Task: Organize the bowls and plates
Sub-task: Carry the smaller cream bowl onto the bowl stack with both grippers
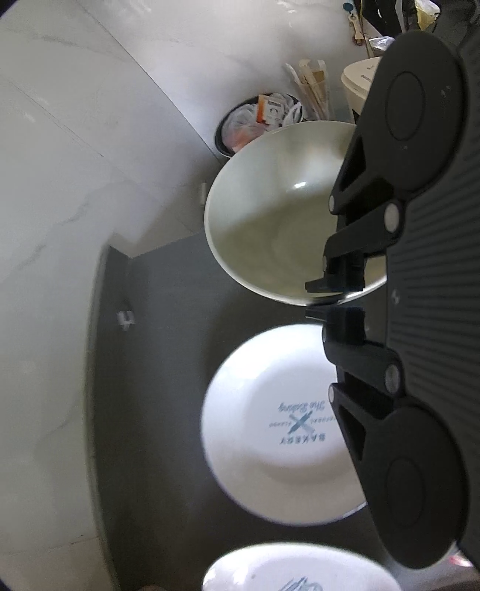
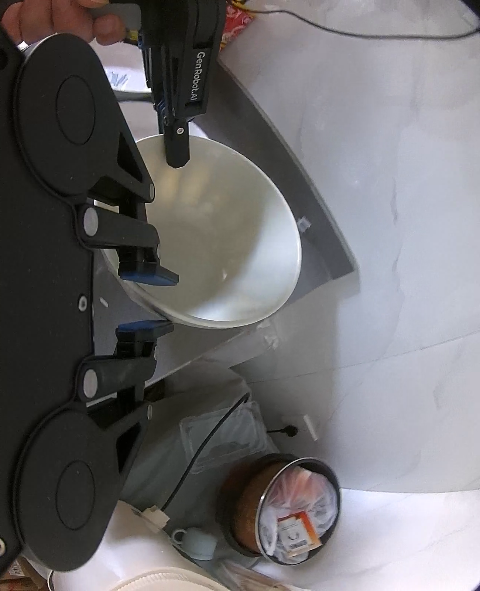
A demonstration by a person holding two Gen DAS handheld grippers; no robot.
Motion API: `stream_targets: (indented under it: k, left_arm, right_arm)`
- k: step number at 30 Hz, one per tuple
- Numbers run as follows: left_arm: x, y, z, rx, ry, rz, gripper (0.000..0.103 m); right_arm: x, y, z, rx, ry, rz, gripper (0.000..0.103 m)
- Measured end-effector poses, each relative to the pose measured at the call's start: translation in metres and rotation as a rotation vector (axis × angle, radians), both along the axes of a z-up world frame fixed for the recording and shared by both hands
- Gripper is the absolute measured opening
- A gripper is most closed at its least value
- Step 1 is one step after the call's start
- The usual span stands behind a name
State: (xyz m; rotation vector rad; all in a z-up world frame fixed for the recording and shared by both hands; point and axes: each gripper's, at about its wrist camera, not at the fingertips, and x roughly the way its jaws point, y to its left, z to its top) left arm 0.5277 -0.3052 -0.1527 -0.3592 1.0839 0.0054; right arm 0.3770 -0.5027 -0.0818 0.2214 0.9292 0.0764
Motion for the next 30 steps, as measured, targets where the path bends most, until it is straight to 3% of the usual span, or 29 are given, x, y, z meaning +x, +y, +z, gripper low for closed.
stream_targets:
  k: [15, 30]
  left_arm:
    - [-0.057, 0.046, 0.064, -0.004, -0.118, 0.034, 0.005]
    - [-0.123, 0.101, 0.076, -0.048, -0.117, 0.037, 0.006]
  right_arm:
    - [-0.043, 0.054, 0.041, -0.021, -0.110, 0.055, 0.020]
    - [-0.096, 0.100, 0.058, -0.013, -0.097, 0.099, 0.020]
